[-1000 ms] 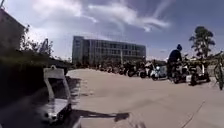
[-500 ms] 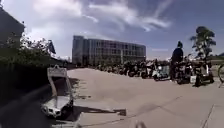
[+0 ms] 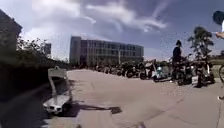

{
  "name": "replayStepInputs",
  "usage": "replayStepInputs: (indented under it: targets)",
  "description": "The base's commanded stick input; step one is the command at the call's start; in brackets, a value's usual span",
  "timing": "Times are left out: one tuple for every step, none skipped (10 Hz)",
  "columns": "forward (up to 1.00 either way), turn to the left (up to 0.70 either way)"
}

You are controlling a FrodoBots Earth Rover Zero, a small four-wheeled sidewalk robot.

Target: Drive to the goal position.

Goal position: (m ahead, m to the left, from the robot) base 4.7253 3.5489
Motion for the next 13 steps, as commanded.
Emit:
replayStepInputs:
  targets:
    - [0.53,-0.19]
    - [0.6,-0.14]
    - [0.6,-0.07]
    - [0.62,-0.01]
    - [0.67,0.01]
    - [0.7,0.02]
    - [0.7,0.02]
    - [0.7,0.02]
    - [0.7,0.02]
    - [0.7,0.03]
    - [0.7,0.03]
    - [0.7,0.03]
    - [0.7,0.03]
